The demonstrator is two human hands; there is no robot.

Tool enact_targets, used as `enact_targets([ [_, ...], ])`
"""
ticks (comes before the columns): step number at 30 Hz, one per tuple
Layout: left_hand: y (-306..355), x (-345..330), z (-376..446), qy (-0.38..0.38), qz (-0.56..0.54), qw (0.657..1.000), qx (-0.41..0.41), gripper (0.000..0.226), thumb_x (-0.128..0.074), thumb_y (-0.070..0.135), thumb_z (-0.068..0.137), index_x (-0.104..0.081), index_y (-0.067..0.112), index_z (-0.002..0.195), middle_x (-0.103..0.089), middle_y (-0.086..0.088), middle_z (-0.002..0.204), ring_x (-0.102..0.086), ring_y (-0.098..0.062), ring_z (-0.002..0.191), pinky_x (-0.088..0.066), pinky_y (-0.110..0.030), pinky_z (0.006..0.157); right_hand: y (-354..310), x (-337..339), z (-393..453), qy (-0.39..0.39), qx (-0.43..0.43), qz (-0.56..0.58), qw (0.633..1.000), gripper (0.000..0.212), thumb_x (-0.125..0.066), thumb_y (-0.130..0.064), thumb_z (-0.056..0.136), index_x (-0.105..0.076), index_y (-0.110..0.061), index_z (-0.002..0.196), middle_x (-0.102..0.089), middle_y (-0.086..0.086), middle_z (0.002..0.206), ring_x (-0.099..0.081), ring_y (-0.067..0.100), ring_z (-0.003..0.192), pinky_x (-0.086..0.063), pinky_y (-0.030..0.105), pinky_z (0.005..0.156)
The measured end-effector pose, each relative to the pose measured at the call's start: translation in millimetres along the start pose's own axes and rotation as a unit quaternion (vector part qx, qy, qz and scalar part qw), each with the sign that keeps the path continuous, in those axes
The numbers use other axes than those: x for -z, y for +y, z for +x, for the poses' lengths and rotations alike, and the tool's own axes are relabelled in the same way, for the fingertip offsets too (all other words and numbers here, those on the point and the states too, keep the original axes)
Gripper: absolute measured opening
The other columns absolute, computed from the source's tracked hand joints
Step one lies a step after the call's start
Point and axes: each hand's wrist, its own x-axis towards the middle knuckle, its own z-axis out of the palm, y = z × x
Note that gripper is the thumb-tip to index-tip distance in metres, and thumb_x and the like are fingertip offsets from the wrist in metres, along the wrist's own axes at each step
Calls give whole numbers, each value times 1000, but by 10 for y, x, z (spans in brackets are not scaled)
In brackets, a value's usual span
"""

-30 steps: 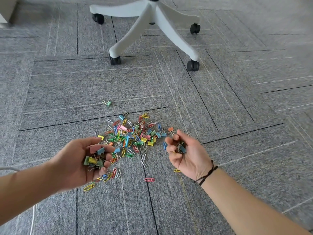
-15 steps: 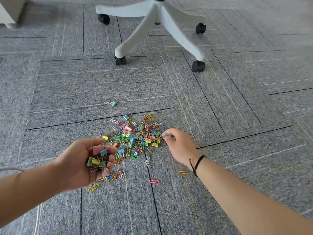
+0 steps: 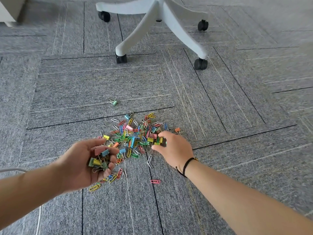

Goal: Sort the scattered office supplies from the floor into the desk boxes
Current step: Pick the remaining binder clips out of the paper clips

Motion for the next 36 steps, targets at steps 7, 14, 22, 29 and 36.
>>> enact_targets([
  [7, -9, 18, 3, -1, 2, 1000, 1, 41, -49, 35, 94, -64, -2, 99, -58, -16, 75, -54, -23, 56, -55, -30, 45, 72, -14, -76, -11, -8, 18, 1000, 46, -61, -48, 94, -53, -20, 129, -61, -9, 76, -52, 6, 56, -39, 25, 47],
  [14, -8, 11, -6, -1, -1, 1000, -3, 42, -47, 35, 95, -64, -3, 98, -57, -16, 75, -53, -23, 56, -55, -30, 46, 161, 50, -108, -52, 11, 74, 996, 48, -66, -44, 92, -55, -16, 130, -67, -1, 87, -51, 11, 52, -49, 31, 52],
  [22, -11, 22, -11, 1, 0, 1000, -5, 44, -47, 36, 97, -66, -3, 99, -58, -16, 76, -54, -23, 57, -56, -31, 46, 259, 21, -253, -120, 22, 210, 970, 38, -51, -26, 104, -56, -12, 139, -66, 0, 71, -32, 3, 34, -24, 17, 35],
  [29, -3, -9, -38, 7, -2, 1000, -8, 46, -49, 35, 96, -70, -5, 92, -57, -17, 75, -54, -24, 56, -55, -31, 45, 359, 8, -265, -69, 11, 164, 984, 29, -51, -22, 102, -57, -19, 130, -66, 2, 91, -38, 5, 38, -32, 27, 39],
  [36, 0, -22, -83, 2, 7, 1000, -11, 45, -48, 36, 97, -67, -5, 97, -57, -16, 75, -54, -23, 56, -55, -30, 45, 225, 48, -256, -100, 90, -67, 989, 51, -55, -51, 97, -39, -26, 139, -57, -7, 75, -50, 8, 55, -40, 25, 48],
])
